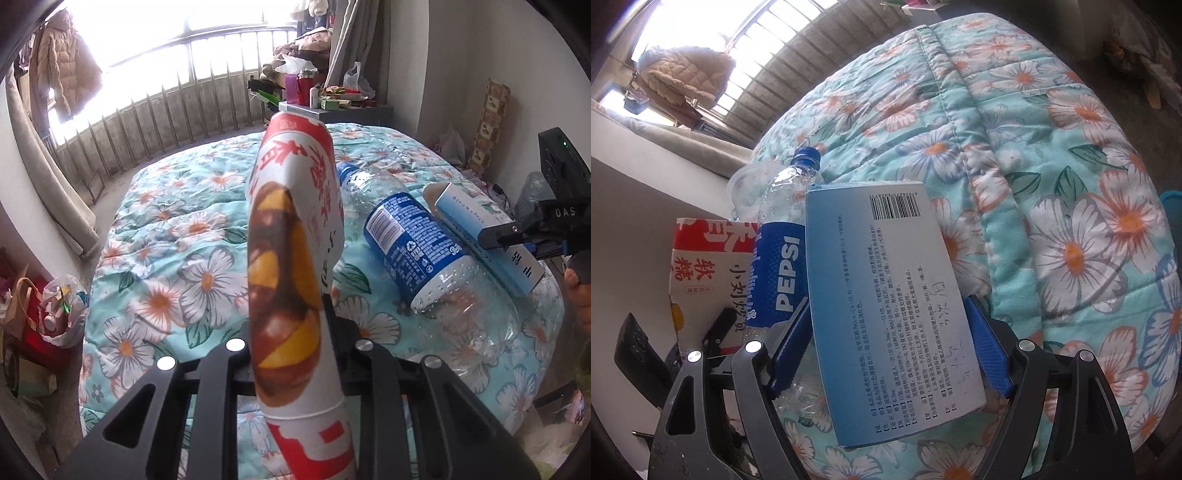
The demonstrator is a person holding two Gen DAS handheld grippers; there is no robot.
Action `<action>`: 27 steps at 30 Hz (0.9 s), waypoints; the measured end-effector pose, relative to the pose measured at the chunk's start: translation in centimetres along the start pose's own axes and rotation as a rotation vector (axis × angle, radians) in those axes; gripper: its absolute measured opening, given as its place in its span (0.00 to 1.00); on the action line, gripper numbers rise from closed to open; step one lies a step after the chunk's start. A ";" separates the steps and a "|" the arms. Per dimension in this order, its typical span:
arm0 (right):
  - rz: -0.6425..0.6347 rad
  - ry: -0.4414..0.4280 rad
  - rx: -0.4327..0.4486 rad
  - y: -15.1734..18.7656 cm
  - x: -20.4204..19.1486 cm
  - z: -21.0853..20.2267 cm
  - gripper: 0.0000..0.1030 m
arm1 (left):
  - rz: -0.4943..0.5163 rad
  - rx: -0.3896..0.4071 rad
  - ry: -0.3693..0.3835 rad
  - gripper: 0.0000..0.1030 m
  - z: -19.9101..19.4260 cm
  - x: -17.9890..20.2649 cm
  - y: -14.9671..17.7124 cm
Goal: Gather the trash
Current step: 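Lift the box and snack bag off the bed with both tools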
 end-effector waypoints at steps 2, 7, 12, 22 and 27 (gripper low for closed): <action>-0.016 0.015 -0.008 0.0 -0.2 0.3 0.73 | 0.002 0.002 -0.019 0.20 -0.2 0.1 0.0; -0.049 0.031 0.000 -0.2 -0.7 0.7 0.70 | -0.001 0.003 -0.045 0.19 -0.4 0.0 -0.1; -0.025 -0.017 0.013 -0.2 -0.5 0.1 0.69 | 0.005 0.007 -0.069 0.19 -0.7 0.0 -0.2; 0.003 -0.079 0.033 0.5 -0.2 -1.6 0.69 | 0.016 0.019 -0.089 0.19 -1.3 0.2 0.0; 0.003 -0.095 0.049 0.7 -0.4 -2.5 0.69 | 0.015 0.030 -0.097 0.19 -1.8 0.2 -0.1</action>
Point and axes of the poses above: each gripper's, at about its wrist camera, not at the fingertips, and z roughly the way its jaws point, x to its right, y to its underside, the point moved 9 cm from there along z, roughly the way its jaws point, and after that the axes turned 10 degrees about -x, right-handed, at the moved point
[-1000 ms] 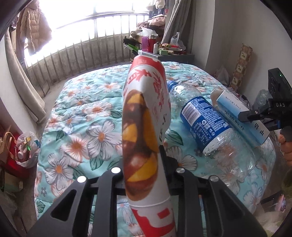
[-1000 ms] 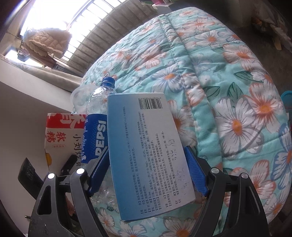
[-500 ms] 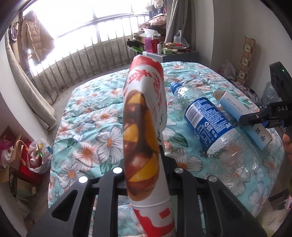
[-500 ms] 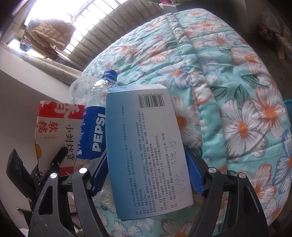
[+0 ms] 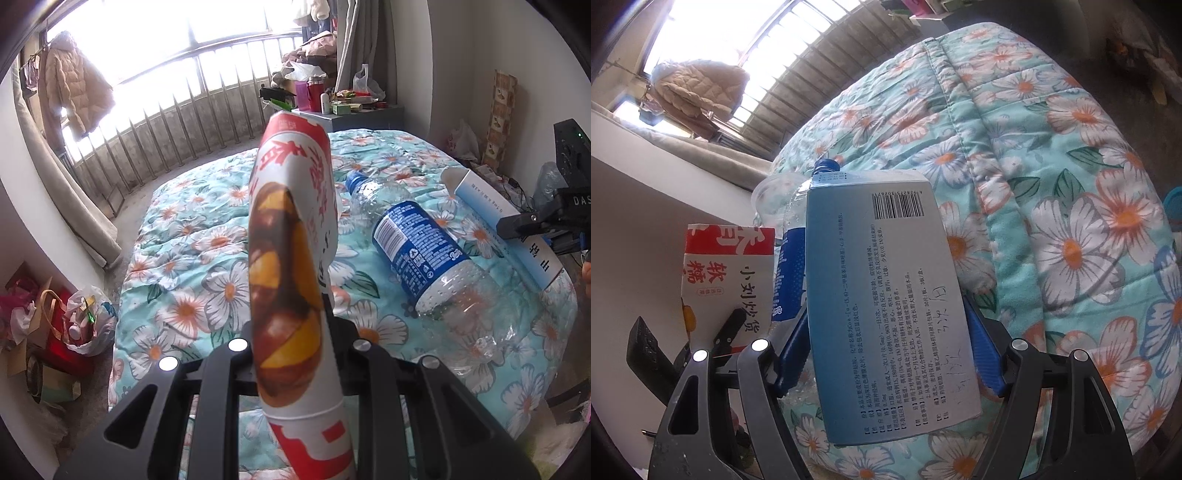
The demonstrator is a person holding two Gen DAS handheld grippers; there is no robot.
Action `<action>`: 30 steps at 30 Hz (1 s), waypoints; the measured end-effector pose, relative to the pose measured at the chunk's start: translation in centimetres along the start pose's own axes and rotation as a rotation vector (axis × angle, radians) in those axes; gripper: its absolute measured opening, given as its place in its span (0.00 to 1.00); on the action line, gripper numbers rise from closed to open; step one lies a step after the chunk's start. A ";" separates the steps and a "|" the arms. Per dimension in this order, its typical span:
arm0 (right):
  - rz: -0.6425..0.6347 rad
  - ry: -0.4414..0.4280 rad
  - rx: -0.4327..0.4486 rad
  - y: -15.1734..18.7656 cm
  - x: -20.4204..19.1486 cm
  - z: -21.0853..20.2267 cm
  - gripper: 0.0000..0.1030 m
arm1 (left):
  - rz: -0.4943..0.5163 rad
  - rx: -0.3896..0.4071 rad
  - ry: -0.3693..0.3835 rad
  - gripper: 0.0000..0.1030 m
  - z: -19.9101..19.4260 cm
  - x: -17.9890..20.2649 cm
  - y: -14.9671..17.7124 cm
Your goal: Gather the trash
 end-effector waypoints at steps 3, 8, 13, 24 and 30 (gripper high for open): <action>0.001 -0.012 0.009 0.0 -0.2 -0.3 0.69 | -0.001 0.006 -0.005 0.19 -0.3 -0.1 0.0; 0.007 -0.061 0.022 0.3 -0.5 -1.2 0.69 | -0.003 0.022 -0.018 0.19 -1.1 -0.2 0.1; 0.021 -0.093 0.048 0.5 -0.7 -2.7 0.69 | -0.007 0.055 -0.028 0.19 -2.6 -0.3 0.0; 0.071 -0.158 0.155 2.1 -0.1 -6.8 0.69 | 0.013 0.148 0.097 0.19 -6.6 1.6 -2.4; 0.115 -0.202 0.206 2.8 1.4 -8.1 0.69 | 0.064 0.157 0.164 0.19 -7.4 4.7 -3.8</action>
Point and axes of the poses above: each gripper's, at about its wrist camera, not at the fingertips, and z roughly the way its jaws point, x to its right, y to its underside, the point moved 9 cm from there along z, roughly the way its jaws point, and after that the axes turned 10 degrees about -x, right-handed, at the moved point
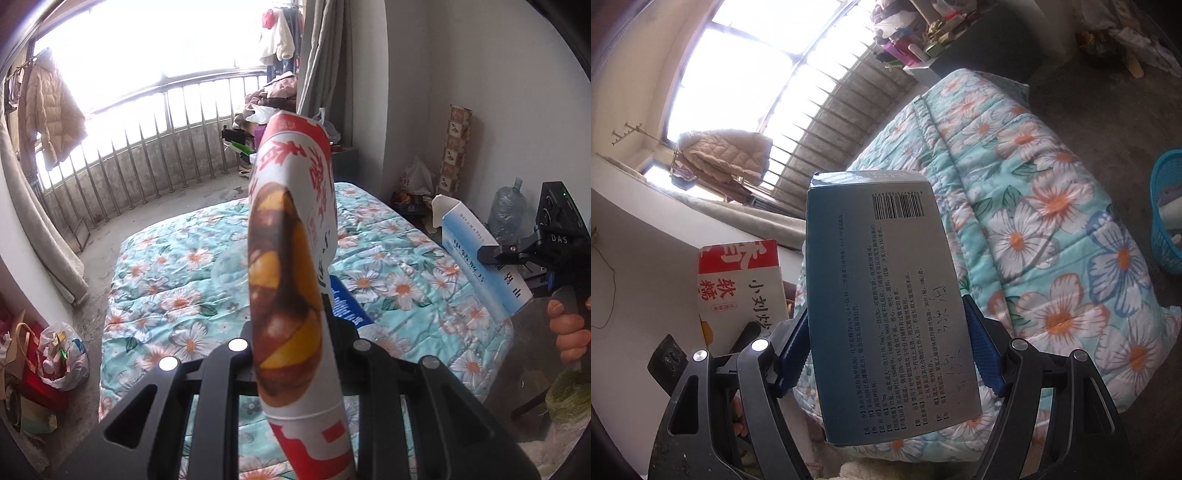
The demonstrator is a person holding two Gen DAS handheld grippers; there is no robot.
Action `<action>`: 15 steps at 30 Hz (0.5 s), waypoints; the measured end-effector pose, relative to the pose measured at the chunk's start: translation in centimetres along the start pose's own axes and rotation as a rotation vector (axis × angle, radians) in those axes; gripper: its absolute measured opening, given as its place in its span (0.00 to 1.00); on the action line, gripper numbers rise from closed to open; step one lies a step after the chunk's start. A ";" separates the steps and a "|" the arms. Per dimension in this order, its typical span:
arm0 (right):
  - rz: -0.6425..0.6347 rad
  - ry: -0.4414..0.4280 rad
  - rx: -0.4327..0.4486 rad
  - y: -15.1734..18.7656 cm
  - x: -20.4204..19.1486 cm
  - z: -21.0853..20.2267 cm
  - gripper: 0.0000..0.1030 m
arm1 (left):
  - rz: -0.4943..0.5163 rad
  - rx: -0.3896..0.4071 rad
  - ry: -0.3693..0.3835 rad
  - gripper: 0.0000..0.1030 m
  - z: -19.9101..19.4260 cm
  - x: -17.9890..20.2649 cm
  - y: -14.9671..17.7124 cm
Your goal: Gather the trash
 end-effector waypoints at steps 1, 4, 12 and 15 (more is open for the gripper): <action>0.006 -0.007 0.002 0.2 0.2 -0.2 0.69 | 0.013 0.002 0.005 0.19 0.0 0.7 -0.3; 0.022 -0.017 0.014 0.2 1.1 -1.0 0.69 | 0.038 0.008 0.025 0.19 0.1 2.6 -0.9; 0.062 -0.044 0.043 0.8 3.3 -3.4 0.69 | 0.097 0.003 0.058 0.19 0.5 6.7 -2.0; 0.075 -0.056 0.055 1.0 4.0 -4.4 0.69 | 0.122 0.001 0.063 0.19 0.7 8.0 -2.4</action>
Point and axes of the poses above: each gripper's, at about its wrist camera, not at the fingertips, and z roughly the way its jaws point, x to its right, y to its underside, the point moved 9 cm from there along z, roughly the way its jaws point, and after that the axes turned 10 degrees about -x, right-handed, at the moved point
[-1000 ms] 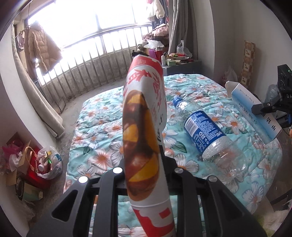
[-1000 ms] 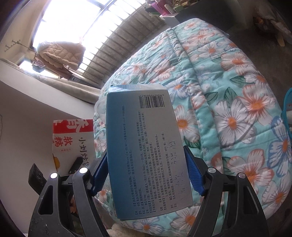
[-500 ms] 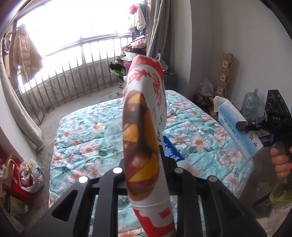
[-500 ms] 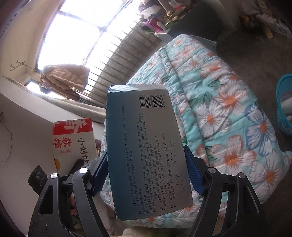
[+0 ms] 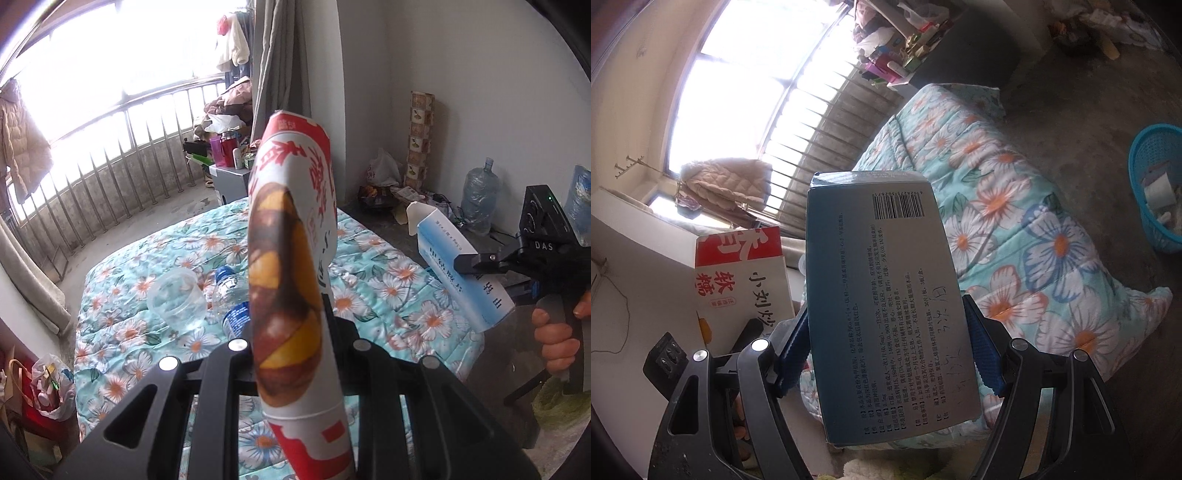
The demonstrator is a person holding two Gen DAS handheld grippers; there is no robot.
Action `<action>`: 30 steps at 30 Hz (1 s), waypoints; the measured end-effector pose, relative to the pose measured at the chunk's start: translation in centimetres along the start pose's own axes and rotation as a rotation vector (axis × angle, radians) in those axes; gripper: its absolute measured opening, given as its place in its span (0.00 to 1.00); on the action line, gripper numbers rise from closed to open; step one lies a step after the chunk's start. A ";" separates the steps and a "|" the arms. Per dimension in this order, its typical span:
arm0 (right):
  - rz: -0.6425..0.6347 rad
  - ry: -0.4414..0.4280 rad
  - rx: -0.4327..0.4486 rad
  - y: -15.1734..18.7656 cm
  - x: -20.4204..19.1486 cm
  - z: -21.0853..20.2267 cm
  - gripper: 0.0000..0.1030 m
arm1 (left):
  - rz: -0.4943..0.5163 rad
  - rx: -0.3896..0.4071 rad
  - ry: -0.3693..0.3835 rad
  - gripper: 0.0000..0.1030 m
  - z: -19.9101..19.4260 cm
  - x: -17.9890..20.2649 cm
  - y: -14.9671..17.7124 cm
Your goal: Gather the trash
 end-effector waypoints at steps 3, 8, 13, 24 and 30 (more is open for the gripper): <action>0.011 -0.009 0.012 -0.1 0.8 -0.8 0.69 | 0.023 -0.003 0.003 0.19 0.3 1.0 -0.6; 0.028 -0.019 0.027 0.2 1.8 -2.1 0.69 | 0.052 -0.007 0.012 0.19 0.8 2.6 -1.2; 0.046 -0.028 0.035 0.5 3.1 -3.2 0.69 | 0.083 -0.017 0.021 0.19 1.5 4.2 -1.7; 0.093 -0.045 0.063 0.9 5.3 -5.7 0.69 | 0.143 -0.037 0.046 0.19 3.3 7.9 -2.9; 0.137 -0.050 0.098 1.1 7.2 -7.9 0.69 | 0.193 -0.061 0.112 0.19 5.3 11.4 -4.3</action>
Point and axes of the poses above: each gripper's, at about its wrist camera, not at the fingertips, and z roughly the way its jaws point, x to its right, y to its underside, the point moved 9 cm from there along z, roughly the way its jaws point, and after that the axes turned 10 degrees about -x, right-handed, at the moved point
